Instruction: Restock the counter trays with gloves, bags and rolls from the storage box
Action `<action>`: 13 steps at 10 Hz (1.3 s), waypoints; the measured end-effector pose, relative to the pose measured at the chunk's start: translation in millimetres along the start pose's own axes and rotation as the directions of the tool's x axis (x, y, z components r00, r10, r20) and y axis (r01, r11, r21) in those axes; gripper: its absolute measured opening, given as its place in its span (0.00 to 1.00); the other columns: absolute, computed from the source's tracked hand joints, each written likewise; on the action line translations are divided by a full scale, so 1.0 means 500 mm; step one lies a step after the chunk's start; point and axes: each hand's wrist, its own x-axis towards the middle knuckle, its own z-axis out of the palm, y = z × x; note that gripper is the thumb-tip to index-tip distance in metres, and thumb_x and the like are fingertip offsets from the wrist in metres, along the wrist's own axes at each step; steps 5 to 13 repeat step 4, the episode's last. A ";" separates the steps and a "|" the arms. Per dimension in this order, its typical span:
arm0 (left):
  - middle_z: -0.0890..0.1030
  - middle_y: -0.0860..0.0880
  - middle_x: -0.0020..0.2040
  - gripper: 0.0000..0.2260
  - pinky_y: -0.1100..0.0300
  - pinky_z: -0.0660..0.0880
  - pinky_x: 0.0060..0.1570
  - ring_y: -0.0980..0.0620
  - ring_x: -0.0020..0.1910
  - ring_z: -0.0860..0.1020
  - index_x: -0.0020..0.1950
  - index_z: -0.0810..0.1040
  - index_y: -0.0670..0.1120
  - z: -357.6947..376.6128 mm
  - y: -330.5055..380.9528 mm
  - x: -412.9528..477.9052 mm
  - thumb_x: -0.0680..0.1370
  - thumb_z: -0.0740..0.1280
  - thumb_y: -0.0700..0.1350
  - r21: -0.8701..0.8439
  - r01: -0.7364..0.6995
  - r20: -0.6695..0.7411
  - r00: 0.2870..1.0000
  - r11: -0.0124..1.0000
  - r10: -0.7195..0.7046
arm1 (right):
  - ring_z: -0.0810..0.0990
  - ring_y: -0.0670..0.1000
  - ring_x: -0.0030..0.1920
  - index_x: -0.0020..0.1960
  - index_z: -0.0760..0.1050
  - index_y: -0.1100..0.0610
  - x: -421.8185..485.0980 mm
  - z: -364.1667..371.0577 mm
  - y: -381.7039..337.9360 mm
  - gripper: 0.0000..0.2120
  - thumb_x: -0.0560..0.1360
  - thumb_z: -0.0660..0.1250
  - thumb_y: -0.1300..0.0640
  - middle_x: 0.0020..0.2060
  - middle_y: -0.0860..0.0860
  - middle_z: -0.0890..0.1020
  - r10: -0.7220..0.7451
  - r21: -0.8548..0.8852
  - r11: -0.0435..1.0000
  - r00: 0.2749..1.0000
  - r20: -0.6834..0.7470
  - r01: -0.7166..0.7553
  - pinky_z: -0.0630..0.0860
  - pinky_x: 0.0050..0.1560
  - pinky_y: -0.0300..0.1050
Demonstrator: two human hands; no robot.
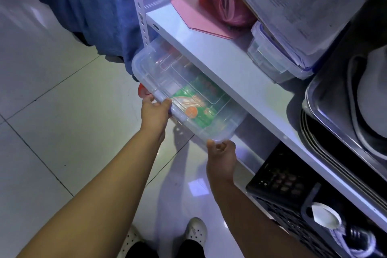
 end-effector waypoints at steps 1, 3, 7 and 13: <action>0.77 0.49 0.46 0.17 0.52 0.79 0.50 0.45 0.49 0.80 0.62 0.68 0.44 0.015 0.007 0.003 0.74 0.67 0.38 -0.004 -0.057 0.024 0.998 0.998 0.057 | 0.74 0.50 0.37 0.39 0.67 0.53 0.009 0.004 -0.001 0.10 0.75 0.66 0.58 0.34 0.50 0.75 -0.033 0.094 0.995 0.997 -0.063 0.039 0.69 0.41 0.35; 0.78 0.40 0.57 0.24 0.51 0.78 0.53 0.46 0.48 0.80 0.67 0.67 0.43 0.077 0.026 0.019 0.72 0.68 0.36 0.112 -0.062 0.123 0.991 0.992 0.048 | 0.72 0.50 0.39 0.53 0.68 0.59 0.069 -0.003 -0.014 0.10 0.75 0.65 0.57 0.34 0.47 0.72 0.027 0.000 1.000 1.000 -0.002 -0.027 0.66 0.40 0.27; 0.76 0.40 0.61 0.29 0.48 0.76 0.56 0.43 0.54 0.78 0.72 0.61 0.46 0.080 0.031 0.008 0.73 0.67 0.38 0.346 -0.140 0.184 0.980 0.928 0.079 | 0.73 0.51 0.45 0.59 0.69 0.59 0.065 -0.031 -0.013 0.19 0.71 0.61 0.53 0.46 0.52 0.76 0.042 -0.184 0.982 0.996 0.075 -0.027 0.63 0.43 0.37; 0.76 0.40 0.61 0.29 0.48 0.76 0.56 0.43 0.54 0.78 0.72 0.61 0.46 0.080 0.031 0.008 0.73 0.67 0.38 0.346 -0.140 0.184 0.980 0.928 0.079 | 0.73 0.51 0.45 0.59 0.69 0.59 0.065 -0.031 -0.013 0.19 0.71 0.61 0.53 0.46 0.52 0.76 0.042 -0.184 0.982 0.996 0.075 -0.027 0.63 0.43 0.37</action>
